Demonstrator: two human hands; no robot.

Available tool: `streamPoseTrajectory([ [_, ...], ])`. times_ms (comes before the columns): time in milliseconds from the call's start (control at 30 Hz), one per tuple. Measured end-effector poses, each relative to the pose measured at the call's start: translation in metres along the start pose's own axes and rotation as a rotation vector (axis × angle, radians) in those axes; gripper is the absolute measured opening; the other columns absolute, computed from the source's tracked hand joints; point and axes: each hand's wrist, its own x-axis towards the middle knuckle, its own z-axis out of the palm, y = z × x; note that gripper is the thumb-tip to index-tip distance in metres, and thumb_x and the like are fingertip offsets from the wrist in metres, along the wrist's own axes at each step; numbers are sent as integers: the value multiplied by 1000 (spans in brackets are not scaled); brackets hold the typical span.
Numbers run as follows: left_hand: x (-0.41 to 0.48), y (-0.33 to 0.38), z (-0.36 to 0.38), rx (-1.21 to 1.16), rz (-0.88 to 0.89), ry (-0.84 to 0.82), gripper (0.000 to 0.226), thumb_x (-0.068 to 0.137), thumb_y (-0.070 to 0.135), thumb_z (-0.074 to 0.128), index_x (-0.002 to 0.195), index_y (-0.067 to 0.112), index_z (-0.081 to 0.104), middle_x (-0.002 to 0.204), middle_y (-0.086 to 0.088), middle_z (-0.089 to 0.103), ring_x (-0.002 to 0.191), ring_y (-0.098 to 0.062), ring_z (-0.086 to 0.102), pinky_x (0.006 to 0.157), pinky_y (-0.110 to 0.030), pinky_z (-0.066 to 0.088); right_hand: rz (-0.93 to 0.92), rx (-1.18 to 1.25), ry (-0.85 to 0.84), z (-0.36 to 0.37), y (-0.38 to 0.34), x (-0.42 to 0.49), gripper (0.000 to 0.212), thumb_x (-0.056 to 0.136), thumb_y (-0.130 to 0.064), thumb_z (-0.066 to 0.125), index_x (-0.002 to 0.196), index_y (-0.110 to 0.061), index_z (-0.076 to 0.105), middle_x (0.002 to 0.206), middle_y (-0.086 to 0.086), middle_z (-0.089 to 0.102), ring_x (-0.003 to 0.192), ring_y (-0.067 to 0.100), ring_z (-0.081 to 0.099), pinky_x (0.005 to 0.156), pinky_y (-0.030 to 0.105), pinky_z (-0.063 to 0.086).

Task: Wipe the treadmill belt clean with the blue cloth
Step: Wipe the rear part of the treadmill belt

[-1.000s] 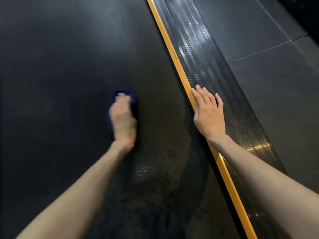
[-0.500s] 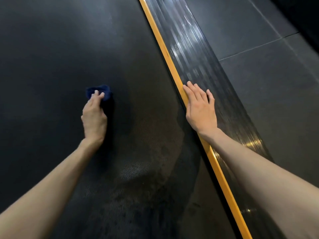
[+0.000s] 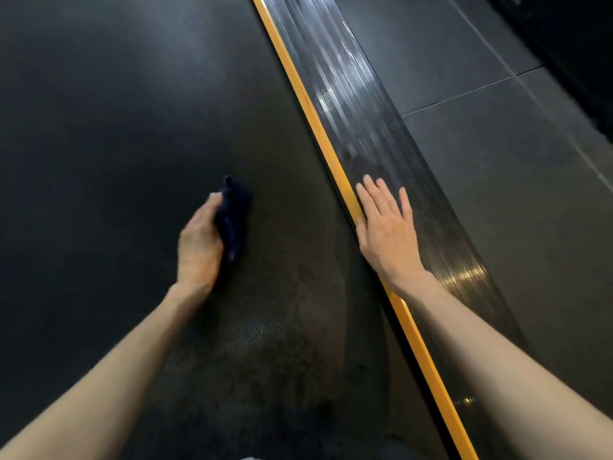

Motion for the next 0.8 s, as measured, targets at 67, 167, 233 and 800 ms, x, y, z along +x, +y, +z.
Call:
streamPoseTrajectory([
  [67,-5,-3,-13,-23,-69,64,46,94,-1,44,135,18,49,140,-2,49,130,-8,41,107,-7,23,60,43,-59,9,7,-13,53,101,-33,34,150,-17,22,157,1,18,145,17,8,116,38,-5],
  [167,-10,10,-13,-49,57,100,47,91,-8,45,134,9,50,138,-6,50,128,-8,41,104,-1,20,62,32,-55,17,10,-15,56,99,-40,25,150,-18,21,156,1,18,145,16,8,117,38,-2],
  [233,-8,20,-12,54,232,102,46,87,-5,47,131,7,52,133,-8,54,121,-10,49,101,-13,33,65,17,-39,18,8,-15,56,99,-41,25,150,-18,23,156,0,20,145,16,10,117,38,1],
  [800,-4,-11,0,438,854,-408,56,81,0,48,135,13,46,144,-11,41,136,-34,31,117,-42,19,92,16,-2,16,6,-15,55,98,-41,28,148,-19,28,154,0,26,144,16,16,118,40,7],
])
